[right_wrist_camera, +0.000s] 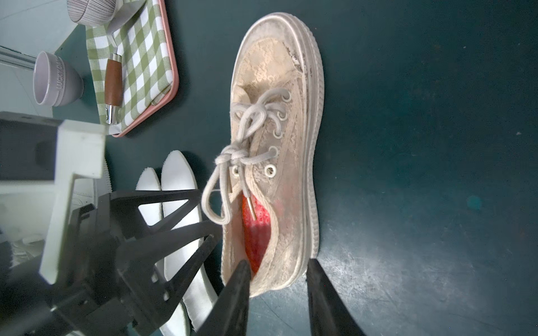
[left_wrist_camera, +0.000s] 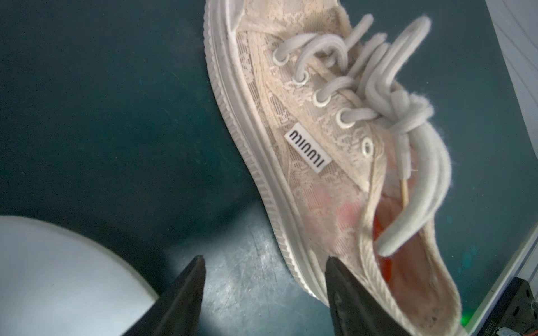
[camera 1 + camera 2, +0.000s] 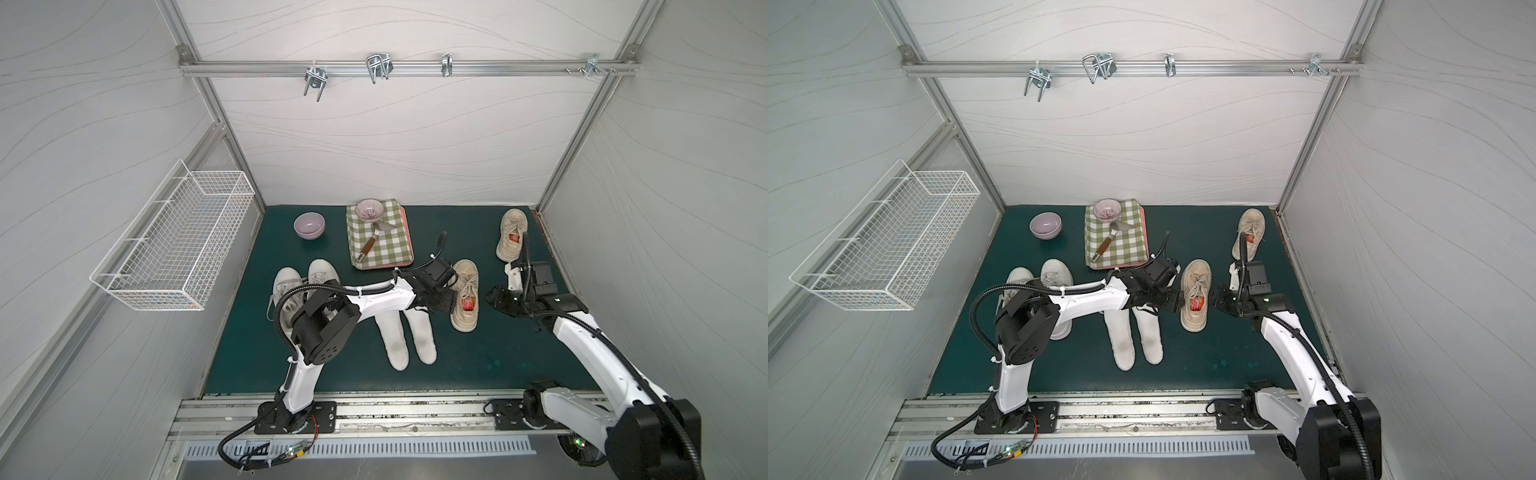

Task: Remove the insole from the shoe
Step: Adjust the shoe at the center of the board.

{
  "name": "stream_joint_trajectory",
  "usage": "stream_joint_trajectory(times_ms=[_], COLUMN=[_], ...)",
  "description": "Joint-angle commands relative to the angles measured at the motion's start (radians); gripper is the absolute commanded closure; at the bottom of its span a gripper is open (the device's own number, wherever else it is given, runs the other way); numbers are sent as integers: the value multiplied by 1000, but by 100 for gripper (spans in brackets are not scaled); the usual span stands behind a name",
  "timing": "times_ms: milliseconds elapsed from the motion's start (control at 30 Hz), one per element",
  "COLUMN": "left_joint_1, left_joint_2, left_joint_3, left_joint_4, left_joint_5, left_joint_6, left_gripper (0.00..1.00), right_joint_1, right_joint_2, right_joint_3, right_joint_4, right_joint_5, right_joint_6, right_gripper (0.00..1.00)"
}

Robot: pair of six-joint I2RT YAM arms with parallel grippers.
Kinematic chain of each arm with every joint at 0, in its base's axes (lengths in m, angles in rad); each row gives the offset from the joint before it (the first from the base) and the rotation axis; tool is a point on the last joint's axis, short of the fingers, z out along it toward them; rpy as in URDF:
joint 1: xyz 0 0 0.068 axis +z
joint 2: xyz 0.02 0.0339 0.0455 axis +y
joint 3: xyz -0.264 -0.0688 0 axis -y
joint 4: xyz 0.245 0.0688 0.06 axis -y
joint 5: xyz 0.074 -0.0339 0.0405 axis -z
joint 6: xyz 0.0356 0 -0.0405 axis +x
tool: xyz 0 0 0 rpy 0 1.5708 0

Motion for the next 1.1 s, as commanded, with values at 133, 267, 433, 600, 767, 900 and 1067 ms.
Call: stream_joint_trajectory(times_ms=[133,267,433,600,767,900,1067], left_joint_1=[-3,-2,-2,-3,-2,-2,-2], left_joint_2=[39,38,72,107,117,128,124], left_joint_3=[100,120,170,196,201,206,191], left_joint_4=[39,46,12,7,19,26,36], left_joint_5=[58,56,49,64,57,54,43], left_joint_6=[-4,-3,10,3,2,6,14], left_gripper=[32,32,33,33,36,43,60], right_joint_1=[-5,-6,-6,-5,0,9,15], right_joint_2=[-16,-20,-15,-5,23,54,61], right_joint_3=[-22,-25,-26,-28,-14,0,7], right_joint_4=[16,13,13,30,48,57,67], right_joint_5=[-15,-11,-14,-29,-48,-34,-15], right_joint_6=[-5,-9,-12,-8,-2,7,27], right_gripper=[65,64,64,64,63,63,64])
